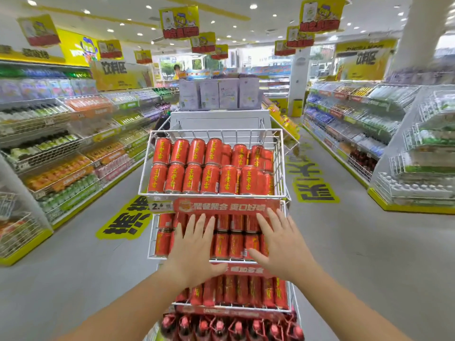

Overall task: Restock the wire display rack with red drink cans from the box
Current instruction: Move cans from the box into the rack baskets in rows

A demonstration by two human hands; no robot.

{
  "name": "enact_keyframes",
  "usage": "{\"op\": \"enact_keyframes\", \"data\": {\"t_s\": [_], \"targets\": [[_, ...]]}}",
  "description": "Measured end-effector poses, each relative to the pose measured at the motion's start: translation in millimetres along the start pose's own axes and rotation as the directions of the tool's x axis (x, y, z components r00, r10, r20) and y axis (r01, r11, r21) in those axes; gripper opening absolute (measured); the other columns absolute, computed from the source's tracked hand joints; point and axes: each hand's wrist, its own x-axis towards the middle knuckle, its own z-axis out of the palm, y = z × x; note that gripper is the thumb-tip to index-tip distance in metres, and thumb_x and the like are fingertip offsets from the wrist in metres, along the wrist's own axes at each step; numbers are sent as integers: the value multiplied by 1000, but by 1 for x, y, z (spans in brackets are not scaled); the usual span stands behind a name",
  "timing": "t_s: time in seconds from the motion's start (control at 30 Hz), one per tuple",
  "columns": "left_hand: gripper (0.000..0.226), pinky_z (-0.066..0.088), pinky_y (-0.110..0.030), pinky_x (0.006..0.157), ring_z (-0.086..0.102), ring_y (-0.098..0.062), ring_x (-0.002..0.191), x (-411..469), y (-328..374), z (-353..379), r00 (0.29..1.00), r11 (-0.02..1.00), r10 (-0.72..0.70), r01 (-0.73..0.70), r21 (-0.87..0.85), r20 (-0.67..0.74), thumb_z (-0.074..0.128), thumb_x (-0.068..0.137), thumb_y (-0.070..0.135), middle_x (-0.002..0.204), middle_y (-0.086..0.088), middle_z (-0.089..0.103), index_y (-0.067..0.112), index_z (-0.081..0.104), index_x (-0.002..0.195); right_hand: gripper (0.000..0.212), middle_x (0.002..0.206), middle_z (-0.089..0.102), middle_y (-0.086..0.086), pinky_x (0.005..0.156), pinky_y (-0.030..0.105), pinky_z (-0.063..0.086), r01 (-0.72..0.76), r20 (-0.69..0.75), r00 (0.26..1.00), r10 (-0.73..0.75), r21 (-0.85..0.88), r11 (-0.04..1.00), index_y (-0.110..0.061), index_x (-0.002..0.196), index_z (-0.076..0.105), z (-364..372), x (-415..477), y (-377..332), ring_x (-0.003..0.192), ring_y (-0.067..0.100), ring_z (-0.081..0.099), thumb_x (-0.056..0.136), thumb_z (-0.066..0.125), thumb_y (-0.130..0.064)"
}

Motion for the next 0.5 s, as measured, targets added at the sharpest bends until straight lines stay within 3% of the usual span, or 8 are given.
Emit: {"op": "enact_keyframes", "data": {"t_s": [0.17, 0.5], "targets": [[114, 4, -58, 125, -9, -34, 157, 1, 23, 16, 999, 1000, 26, -27, 9, 37, 27, 82, 86, 170, -11, -10, 15, -17, 160, 92, 165, 14, 11, 122, 50, 10, -35, 25, 999, 35, 28, 999, -21, 159, 16, 21, -17, 21, 153, 33, 8, 85, 26, -74], [115, 6, -59, 125, -7, -34, 157, 33, 67, 98, 983, 986, 129, -114, -120, 128, 38, 84, 83, 170, -13, -13, 15, -12, 161, 94, 166, 8, 12, 123, 51, 9, -148, 205, 968, 143, 9, 989, -21, 159, 8, 85, -44, 46, 153, 33, 2, 85, 27, -75]]}}
